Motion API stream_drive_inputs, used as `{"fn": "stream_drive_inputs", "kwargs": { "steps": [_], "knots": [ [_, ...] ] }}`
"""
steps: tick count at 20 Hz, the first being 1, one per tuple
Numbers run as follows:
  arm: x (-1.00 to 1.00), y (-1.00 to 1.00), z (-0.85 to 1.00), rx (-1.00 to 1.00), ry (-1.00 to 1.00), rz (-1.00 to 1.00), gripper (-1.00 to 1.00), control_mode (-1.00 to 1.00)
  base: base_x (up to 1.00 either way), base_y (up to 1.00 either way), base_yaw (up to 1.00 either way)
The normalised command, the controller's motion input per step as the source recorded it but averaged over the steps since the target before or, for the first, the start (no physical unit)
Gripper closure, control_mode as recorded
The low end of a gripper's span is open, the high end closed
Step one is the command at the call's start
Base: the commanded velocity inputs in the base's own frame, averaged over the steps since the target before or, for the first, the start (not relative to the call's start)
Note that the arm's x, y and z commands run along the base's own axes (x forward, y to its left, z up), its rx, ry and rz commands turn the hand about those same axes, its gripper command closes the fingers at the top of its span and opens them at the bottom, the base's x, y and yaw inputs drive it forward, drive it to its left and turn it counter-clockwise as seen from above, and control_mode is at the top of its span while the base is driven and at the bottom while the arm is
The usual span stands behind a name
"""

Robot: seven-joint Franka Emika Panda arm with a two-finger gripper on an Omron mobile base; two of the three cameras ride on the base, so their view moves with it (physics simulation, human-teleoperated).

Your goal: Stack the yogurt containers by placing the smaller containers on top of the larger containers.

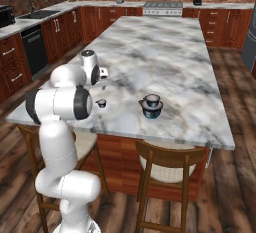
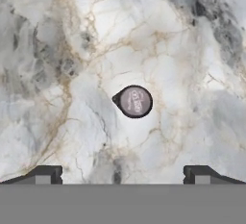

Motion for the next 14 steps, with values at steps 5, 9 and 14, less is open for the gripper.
{"fn": "stream_drive_inputs", "kwargs": {
  "steps": [5, 9, 14],
  "knots": [
    [0.11, 0.04, -0.27, -0.04, 0.06, 0.00, -1.00, -1.00, 0.00, 0.00, 0.00],
    [0.09, 0.03, -0.26, -0.01, 0.04, 0.00, -1.00, -1.00, 0.00, 0.00, 0.00],
    [0.17, 0.04, -0.24, -0.01, 0.00, 0.00, -1.00, -1.00, 0.00, 0.00, 0.00]
  ]
}}
